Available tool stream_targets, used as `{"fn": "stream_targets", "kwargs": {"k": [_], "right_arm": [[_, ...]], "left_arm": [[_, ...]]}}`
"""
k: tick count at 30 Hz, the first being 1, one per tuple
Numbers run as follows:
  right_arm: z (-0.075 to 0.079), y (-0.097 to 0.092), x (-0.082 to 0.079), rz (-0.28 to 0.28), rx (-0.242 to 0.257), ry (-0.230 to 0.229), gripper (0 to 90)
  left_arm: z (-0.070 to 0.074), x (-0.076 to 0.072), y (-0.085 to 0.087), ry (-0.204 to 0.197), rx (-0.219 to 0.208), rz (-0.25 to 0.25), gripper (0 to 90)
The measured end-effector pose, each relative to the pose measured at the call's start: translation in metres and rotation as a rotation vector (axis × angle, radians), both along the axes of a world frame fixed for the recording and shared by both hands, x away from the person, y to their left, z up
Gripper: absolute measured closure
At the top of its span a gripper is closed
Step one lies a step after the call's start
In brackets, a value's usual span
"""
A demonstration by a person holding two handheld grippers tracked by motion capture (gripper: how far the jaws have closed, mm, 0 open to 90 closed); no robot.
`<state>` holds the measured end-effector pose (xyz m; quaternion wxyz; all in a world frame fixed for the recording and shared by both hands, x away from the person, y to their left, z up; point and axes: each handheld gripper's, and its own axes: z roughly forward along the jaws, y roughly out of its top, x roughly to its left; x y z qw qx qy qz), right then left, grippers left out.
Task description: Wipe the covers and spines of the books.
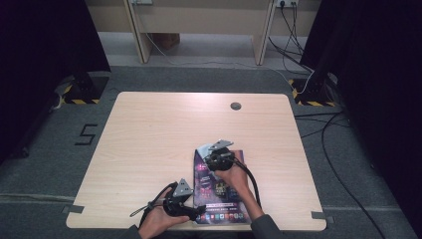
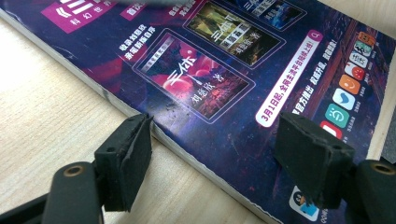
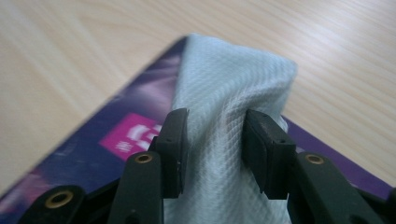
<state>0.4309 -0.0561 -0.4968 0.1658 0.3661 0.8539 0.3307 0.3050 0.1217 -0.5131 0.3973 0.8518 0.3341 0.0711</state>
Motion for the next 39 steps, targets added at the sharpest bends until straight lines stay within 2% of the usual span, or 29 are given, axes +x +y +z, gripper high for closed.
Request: {"fn": "stream_targets", "kwargs": {"k": [6, 11, 16, 20, 22, 24, 26, 29, 33, 36, 39], "right_arm": [[0.0, 0.018, -0.011, 0.07, -0.003, -0.002, 60.5], [0.0, 0.021, -0.014, 0.104, -0.001, 0.003, 60.1], [0.0, 0.016, -0.01, 0.096, 0.003, 0.007, 56.9], [0.001, 0.003, -0.004, 0.024, -0.019, 0.003, 57.4], [0.001, 0.003, -0.006, 0.021, -0.008, 0.008, 61.3], [0.002, 0.011, -0.013, 0.058, -0.032, -0.005, 61.4], [0.003, 0.019, -0.02, 0.112, -0.024, 0.021, 61.4], [0.003, 0.027, -0.027, 0.14, -0.048, -0.001, 61.4], [0.002, 0.018, -0.024, 0.147, -0.004, 0.035, 60.1], [0.004, 0.002, -0.019, 0.101, -0.033, 0.03, 59.9], [0.004, -0.017, -0.013, 0.052, -0.035, 0.034, 59.7]], "left_arm": [[0.0, 0.0, 0.0, 0.001, -0.002, 0.002, 26.4], [0.0, 0.0, 0.0, 0.001, -0.002, 0.002, 26.4], [0.0, 0.0, 0.0, 0.0, -0.001, 0.0, 26.3], [0.0, 0.0, 0.0, 0.0, -0.001, -0.002, 26.4], [0.0, 0.0, 0.0, 0.0, 0.0, -0.002, 26.3], [0.0, 0.0, 0.0, 0.0, 0.0, -0.001, 26.3], [0.0, 0.0, 0.0, -0.001, -0.006, 0.002, 26.3], [0.0, 0.0, 0.0, -0.001, -0.004, 0.002, 26.3], [0.0, 0.0, 0.0, -0.002, -0.007, 0.003, 26.3], [-0.001, 0.0, 0.001, -0.004, -0.005, 0.0, 26.3], [-0.001, 0.0, 0.001, -0.004, -0.008, -0.001, 26.4]]}}
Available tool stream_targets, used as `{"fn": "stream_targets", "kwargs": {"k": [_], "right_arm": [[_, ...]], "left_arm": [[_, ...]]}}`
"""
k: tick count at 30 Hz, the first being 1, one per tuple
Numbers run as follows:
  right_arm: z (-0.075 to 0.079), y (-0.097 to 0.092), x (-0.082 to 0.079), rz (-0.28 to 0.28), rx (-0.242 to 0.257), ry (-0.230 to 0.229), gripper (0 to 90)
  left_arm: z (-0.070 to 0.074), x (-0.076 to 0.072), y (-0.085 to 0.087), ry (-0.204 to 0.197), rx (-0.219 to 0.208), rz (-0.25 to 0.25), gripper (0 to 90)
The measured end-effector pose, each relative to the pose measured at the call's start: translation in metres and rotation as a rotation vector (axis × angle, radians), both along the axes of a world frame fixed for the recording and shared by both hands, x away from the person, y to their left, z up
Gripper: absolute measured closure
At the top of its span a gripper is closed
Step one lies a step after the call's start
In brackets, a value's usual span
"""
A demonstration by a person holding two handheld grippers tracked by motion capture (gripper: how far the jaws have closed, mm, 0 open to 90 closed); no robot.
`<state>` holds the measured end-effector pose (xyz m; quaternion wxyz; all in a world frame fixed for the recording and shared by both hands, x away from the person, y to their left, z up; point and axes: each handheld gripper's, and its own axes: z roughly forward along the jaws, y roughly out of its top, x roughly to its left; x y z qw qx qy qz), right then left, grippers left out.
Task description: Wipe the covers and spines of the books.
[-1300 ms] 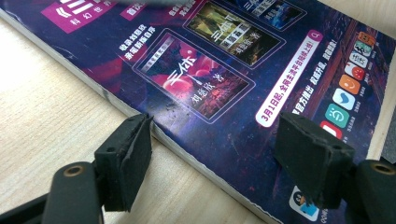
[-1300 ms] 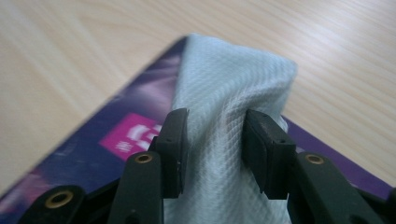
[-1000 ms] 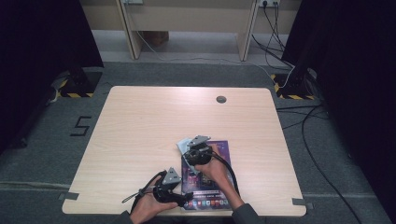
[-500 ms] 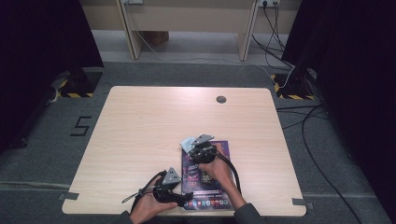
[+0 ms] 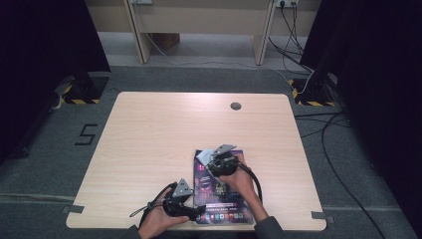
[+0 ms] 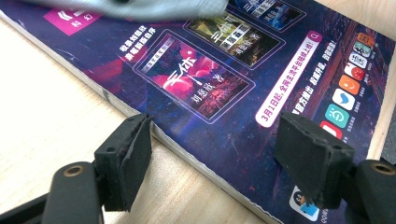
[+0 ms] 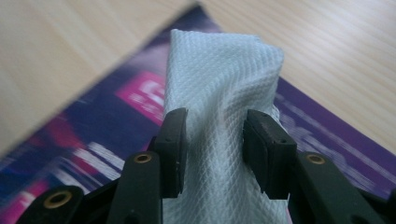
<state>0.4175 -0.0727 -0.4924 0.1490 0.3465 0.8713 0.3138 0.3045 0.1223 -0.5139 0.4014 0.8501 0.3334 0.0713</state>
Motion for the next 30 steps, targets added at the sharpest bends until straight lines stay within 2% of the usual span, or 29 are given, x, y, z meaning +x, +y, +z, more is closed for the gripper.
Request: {"fn": "stream_targets", "kwargs": {"k": [3, 5, 8, 10, 13, 18, 22, 26, 28, 30], "right_arm": [[0.001, -0.026, 0.005, -0.075, -0.016, -0.004, 59.7], [0.001, -0.038, 0.006, -0.11, -0.006, 0.002, 59.7], [0.0, -0.041, 0.003, -0.124, 0.004, -0.006, 61.5], [0.001, -0.032, -0.001, -0.11, -0.031, -0.026, 62.0], [-0.001, -0.007, -0.01, -0.026, 0.01, -0.005, 62.0], [-0.001, 0.027, -0.025, 0.095, 0.014, -0.003, 62.0], [0.0, 0.033, -0.031, 0.143, 0.014, 0.019, 61.7], [-0.001, 0.023, -0.026, 0.124, 0.03, 0.042, 58.9], [0.001, 0.014, -0.022, 0.096, 0.006, 0.03, 59.0], [0.003, -0.004, -0.015, 0.031, -0.024, 0.015, 59.0]], "left_arm": [[0.0, 0.0, 0.0, 0.0, -0.001, -0.001, 26.4], [0.0, 0.0, 0.0, -0.001, -0.001, 0.001, 26.3], [0.0, 0.0, 0.0, 0.0, 0.004, -0.003, 26.3], [0.0, 0.0, 0.0, 0.0, 0.001, 0.0, 26.3], [0.0, 0.0, 0.0, -0.001, -0.003, 0.0, 26.3], [0.0, 0.0, 0.0, -0.003, -0.005, 0.002, 26.3], [-0.001, 0.0, 0.0, -0.003, -0.007, 0.0, 26.1], [-0.001, 0.0, 0.0, -0.003, -0.006, -0.002, 26.1], [-0.001, 0.0, 0.001, -0.005, -0.003, -0.002, 26.1], [0.0, 0.0, 0.0, -0.004, -0.003, -0.002, 26.1]]}}
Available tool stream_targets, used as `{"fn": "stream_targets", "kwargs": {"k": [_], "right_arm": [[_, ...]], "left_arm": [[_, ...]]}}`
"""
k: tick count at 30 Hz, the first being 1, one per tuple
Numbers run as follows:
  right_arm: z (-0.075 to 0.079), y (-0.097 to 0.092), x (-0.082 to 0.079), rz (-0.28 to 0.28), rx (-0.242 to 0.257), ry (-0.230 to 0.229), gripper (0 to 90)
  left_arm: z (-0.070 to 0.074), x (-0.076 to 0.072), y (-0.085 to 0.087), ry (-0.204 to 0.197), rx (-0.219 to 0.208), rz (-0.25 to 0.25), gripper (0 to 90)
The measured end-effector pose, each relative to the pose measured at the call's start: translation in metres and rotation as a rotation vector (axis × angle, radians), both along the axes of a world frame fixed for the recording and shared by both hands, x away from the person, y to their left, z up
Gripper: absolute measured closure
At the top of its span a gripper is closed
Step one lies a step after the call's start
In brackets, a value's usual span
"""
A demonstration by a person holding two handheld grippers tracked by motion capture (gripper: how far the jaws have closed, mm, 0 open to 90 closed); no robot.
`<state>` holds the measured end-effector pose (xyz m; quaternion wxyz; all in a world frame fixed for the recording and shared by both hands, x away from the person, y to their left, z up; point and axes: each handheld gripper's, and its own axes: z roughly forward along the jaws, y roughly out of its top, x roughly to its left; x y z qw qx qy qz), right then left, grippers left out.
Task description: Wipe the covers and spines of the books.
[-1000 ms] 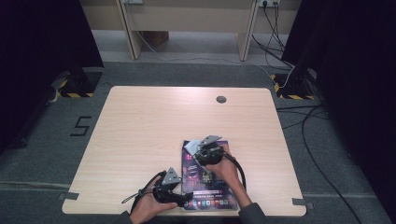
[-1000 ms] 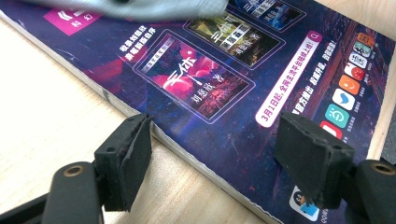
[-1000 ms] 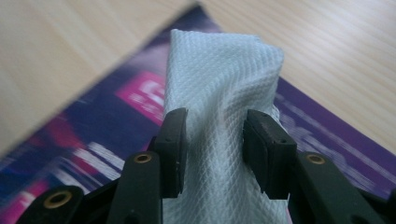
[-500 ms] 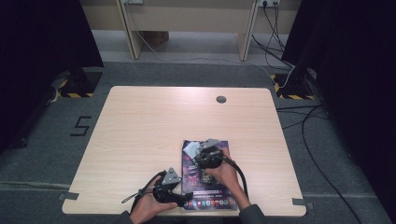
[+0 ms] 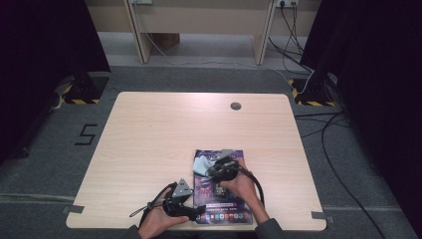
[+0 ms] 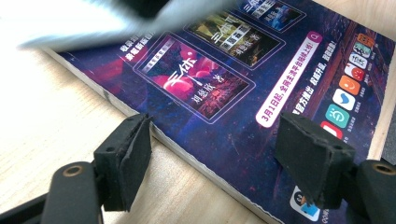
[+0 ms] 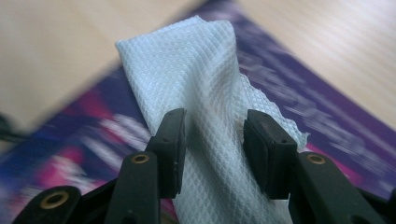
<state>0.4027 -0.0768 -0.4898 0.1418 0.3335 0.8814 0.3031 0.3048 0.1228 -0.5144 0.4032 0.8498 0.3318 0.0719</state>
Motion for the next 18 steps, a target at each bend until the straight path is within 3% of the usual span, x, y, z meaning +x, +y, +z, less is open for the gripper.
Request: {"fn": "stream_targets", "kwargs": {"k": [5, 7, 10, 15, 18], "right_arm": [[0.002, -0.058, 0.014, -0.184, -0.024, -0.01, 59.0], [0.003, -0.074, 0.013, -0.231, -0.024, -0.005, 59.1], [0.002, -0.084, 0.006, -0.245, 0.0, 0.007, 60.1], [0.002, -0.081, -0.012, -0.22, 0.0, 0.007, 61.1], [0.002, -0.081, -0.011, -0.213, -0.006, 0.006, 60.2]], "left_arm": [[0.0, 0.0, 0.0, -0.001, 0.001, 0.001, 25.9], [0.0, 0.0, 0.0, -0.001, 0.0, 0.0, 25.9], [0.0, -0.001, -0.001, -0.007, 0.007, 0.007, 25.8], [0.0, -0.001, -0.001, -0.009, 0.01, 0.012, 24.4], [0.0, -0.001, -0.002, -0.016, 0.015, 0.016, 24.4]]}}
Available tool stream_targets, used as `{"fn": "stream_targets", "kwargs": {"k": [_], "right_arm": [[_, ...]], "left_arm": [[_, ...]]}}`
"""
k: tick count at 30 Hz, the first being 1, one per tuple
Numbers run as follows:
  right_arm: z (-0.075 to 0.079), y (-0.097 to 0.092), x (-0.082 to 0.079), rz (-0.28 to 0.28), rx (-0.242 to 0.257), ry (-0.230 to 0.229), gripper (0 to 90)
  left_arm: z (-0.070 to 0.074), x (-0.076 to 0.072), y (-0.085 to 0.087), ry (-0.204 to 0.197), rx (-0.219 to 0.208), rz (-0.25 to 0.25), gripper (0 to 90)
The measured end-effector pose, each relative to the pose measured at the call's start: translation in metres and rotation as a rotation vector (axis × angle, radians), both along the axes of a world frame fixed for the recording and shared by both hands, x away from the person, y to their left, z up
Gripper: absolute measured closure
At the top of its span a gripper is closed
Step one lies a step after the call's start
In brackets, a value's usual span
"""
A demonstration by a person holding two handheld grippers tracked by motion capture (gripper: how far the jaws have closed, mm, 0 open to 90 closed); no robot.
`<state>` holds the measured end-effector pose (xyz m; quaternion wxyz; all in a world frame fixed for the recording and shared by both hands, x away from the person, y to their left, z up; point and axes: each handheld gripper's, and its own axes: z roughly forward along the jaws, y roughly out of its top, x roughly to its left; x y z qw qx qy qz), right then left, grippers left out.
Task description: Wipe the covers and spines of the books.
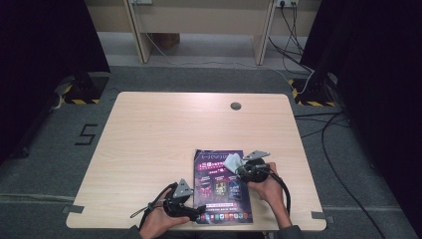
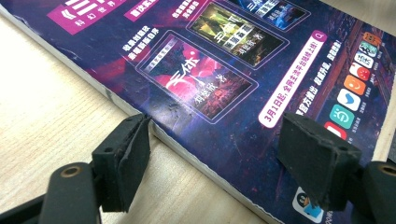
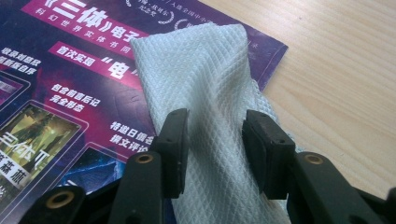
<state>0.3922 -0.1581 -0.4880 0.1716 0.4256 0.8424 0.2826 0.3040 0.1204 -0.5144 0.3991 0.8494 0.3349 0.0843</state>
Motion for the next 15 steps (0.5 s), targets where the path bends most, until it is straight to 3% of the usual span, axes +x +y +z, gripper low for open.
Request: {"fn": "stream_targets", "kwargs": {"k": [7, 11, 13, 15], "right_arm": [[-0.002, 0.002, 0.014, -0.036, -0.008, -0.038, 59.5], [-0.002, 0.008, 0.021, -0.07, -0.041, -0.064, 61.7], [-0.001, 0.012, 0.021, -0.073, -0.065, -0.071, 62.7], [-0.002, 0.018, 0.019, -0.045, -0.047, -0.063, 62.7]], "left_arm": [[0.001, 0.015, -0.006, -0.014, 0.015, 0.011, 24.3], [0.002, 0.024, -0.008, -0.022, 0.027, 0.023, 24.1], [0.002, 0.024, -0.008, -0.02, 0.024, 0.026, 24.1], [0.002, 0.022, -0.008, -0.036, 0.031, 0.023, 25.1]]}}
